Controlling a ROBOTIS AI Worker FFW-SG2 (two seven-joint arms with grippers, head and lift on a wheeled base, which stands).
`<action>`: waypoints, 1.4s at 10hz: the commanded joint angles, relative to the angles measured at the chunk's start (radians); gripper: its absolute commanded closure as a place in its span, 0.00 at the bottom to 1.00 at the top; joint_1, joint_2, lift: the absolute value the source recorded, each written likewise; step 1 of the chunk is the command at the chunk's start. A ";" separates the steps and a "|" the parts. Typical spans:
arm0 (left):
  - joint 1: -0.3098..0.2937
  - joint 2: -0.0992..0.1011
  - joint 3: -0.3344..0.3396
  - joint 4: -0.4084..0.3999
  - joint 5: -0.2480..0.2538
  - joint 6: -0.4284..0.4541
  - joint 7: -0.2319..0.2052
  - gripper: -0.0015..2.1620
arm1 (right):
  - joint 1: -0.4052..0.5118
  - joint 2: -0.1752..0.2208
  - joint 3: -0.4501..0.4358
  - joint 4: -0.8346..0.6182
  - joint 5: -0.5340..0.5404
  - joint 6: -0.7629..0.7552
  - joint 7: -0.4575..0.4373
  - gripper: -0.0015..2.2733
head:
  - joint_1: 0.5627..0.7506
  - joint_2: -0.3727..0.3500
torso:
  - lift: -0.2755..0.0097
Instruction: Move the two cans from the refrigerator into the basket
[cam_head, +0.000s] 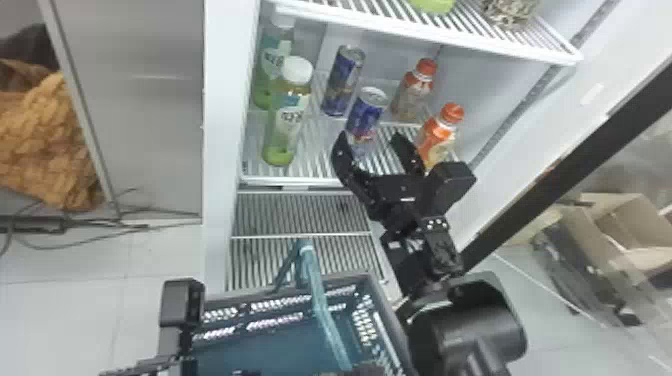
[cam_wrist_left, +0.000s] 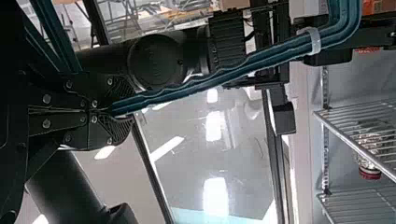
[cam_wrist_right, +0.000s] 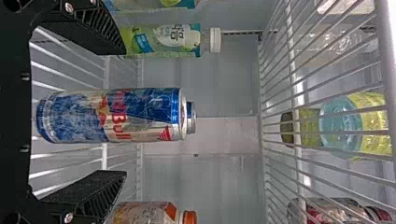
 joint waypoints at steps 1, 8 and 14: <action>0.000 0.000 0.000 0.000 0.003 -0.005 0.000 0.55 | -0.025 0.000 0.005 0.031 0.002 -0.001 0.000 0.04 | 0.70 0.03 | 0.00; -0.005 0.002 0.000 0.000 0.007 -0.002 0.000 0.55 | -0.141 -0.008 0.040 0.161 0.016 -0.050 0.008 0.10 | 0.70 0.03 | 0.00; -0.002 0.000 0.004 0.000 0.007 0.000 0.000 0.55 | -0.124 -0.011 0.036 0.119 0.012 -0.055 0.008 0.31 | 0.70 0.03 | 0.00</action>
